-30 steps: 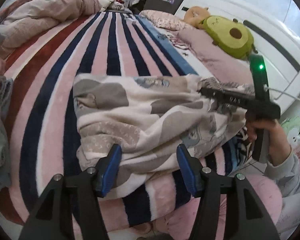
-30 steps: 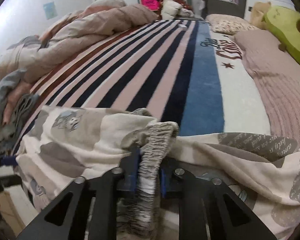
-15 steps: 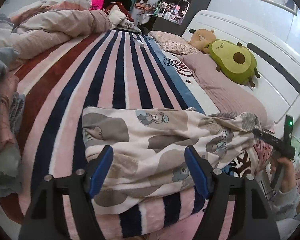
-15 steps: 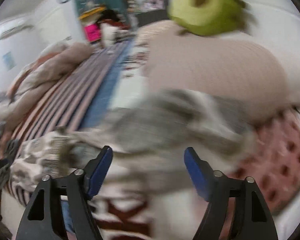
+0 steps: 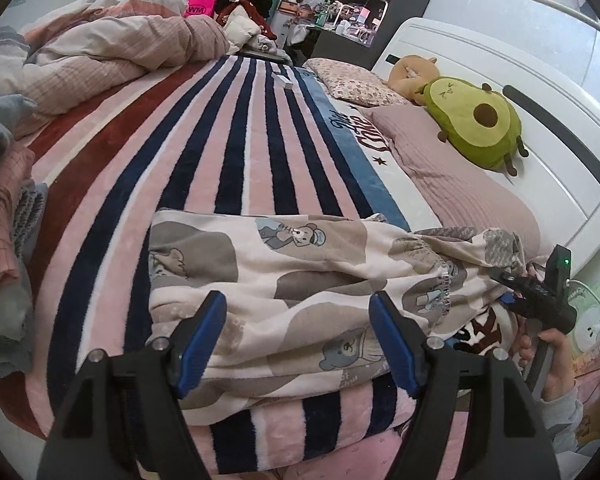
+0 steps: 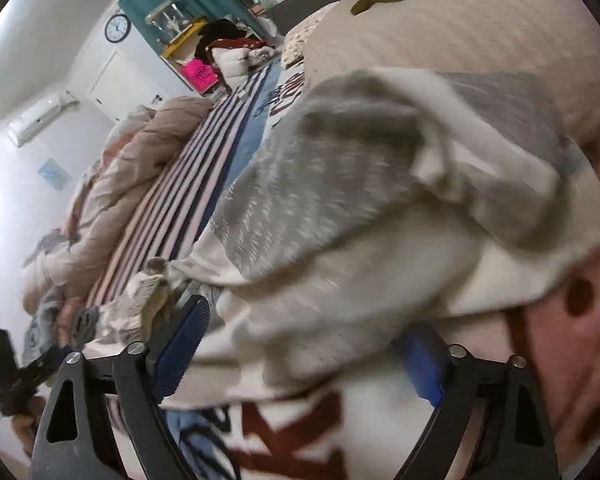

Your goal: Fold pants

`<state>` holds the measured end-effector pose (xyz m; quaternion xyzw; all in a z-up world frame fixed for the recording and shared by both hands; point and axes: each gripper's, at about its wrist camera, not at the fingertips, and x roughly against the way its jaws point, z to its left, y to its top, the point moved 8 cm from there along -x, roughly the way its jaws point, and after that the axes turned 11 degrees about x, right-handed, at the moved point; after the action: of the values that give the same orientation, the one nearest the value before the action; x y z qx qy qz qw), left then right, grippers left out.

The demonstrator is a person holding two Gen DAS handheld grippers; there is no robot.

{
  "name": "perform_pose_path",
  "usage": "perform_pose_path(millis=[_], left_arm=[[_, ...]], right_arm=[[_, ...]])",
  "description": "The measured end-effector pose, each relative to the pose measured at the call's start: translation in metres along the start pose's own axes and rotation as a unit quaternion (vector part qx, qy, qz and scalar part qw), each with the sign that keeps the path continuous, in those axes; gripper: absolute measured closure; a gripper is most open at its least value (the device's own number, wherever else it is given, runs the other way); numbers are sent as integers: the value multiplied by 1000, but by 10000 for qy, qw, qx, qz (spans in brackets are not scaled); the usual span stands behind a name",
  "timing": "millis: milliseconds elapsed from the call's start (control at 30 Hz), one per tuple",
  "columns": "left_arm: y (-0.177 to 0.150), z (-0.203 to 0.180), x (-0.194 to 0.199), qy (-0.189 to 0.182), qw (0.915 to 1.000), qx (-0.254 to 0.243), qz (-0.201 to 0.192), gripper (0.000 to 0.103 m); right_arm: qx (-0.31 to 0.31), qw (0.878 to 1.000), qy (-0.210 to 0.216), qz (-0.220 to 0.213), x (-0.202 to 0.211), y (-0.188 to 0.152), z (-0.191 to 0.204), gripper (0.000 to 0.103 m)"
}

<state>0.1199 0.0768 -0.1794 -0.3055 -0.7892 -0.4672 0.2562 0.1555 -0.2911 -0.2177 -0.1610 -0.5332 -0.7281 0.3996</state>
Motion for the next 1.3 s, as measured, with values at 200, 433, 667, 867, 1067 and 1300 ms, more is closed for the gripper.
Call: perform_pose_path(millis=[200,433,667,867,1067,1300], left_arm=[[6,7,4,64,9999,50,-69,33],[13,14,16,-156,9994,147,-282,33],[21,37,44,-98,9982,109,-580,33],[18,61,57,-122,9980,172,-591,31],[17,67,60,-255,9977,242,-575,28],[16,27,35,-556,9979,-10,-336,27]], right_arm=[[170,9998,55,-24,4,3,24,89],[885,9939,222,-618,28,43,87,93],[3095,9485,576,-347,-8,46,251,90],[4413,8765,1347,1373,-82,-55,334,72],[4337,8673,1854,1589,-69,-76,342,49],[3855,9102,1231,884,-28,-26,294,45]])
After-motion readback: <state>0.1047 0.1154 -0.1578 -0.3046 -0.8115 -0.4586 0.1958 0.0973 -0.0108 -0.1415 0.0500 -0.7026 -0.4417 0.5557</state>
